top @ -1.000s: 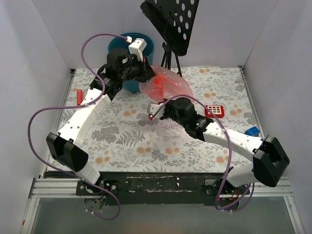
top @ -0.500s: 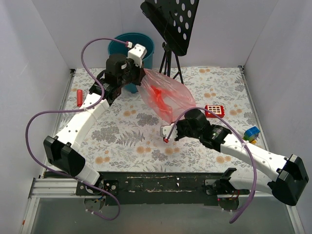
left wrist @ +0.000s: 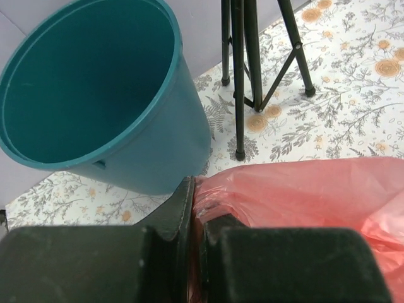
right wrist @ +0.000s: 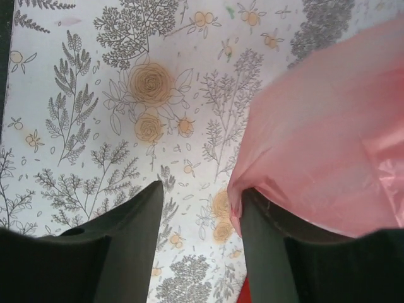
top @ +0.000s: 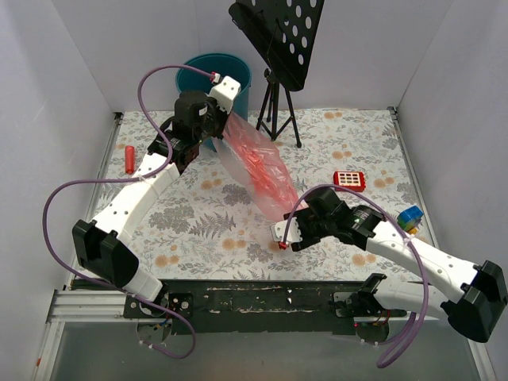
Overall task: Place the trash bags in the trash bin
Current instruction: Unfold the trash bag at the center of the board.
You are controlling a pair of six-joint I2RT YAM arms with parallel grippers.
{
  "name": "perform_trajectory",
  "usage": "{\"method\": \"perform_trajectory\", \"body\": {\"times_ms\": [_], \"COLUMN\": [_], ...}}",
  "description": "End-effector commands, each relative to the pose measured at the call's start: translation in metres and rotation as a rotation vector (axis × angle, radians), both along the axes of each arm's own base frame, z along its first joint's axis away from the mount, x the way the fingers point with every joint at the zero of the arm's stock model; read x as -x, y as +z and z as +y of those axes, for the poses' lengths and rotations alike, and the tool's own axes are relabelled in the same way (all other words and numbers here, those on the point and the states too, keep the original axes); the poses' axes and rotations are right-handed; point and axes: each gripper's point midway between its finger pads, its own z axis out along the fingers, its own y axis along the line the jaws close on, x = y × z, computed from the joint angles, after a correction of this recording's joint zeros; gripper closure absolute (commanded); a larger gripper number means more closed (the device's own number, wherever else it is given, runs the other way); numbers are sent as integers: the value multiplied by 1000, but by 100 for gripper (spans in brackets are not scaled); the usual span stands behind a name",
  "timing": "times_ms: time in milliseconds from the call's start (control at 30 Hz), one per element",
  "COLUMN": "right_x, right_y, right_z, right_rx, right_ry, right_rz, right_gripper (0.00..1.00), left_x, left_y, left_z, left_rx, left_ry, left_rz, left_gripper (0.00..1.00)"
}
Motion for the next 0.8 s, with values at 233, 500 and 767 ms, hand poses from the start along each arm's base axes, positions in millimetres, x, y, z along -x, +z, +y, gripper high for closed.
{"method": "perform_trajectory", "body": {"times_ms": [233, 500, 767], "right_x": [-22, 10, 29], "right_y": [176, 157, 120], "right_z": [37, 49, -6], "right_rx": [-425, -314, -272], "right_ry": [-147, 95, 33], "right_rz": [-96, 17, -40], "right_gripper": [26, 24, 22], "left_x": [26, 14, 12], "left_y": [-9, 25, 26], "left_z": [-11, 1, 7], "left_rx": [81, 119, 99], "left_ry": [-57, 35, 59], "left_rz": [105, -9, -75], "left_gripper": [100, 100, 100]}}
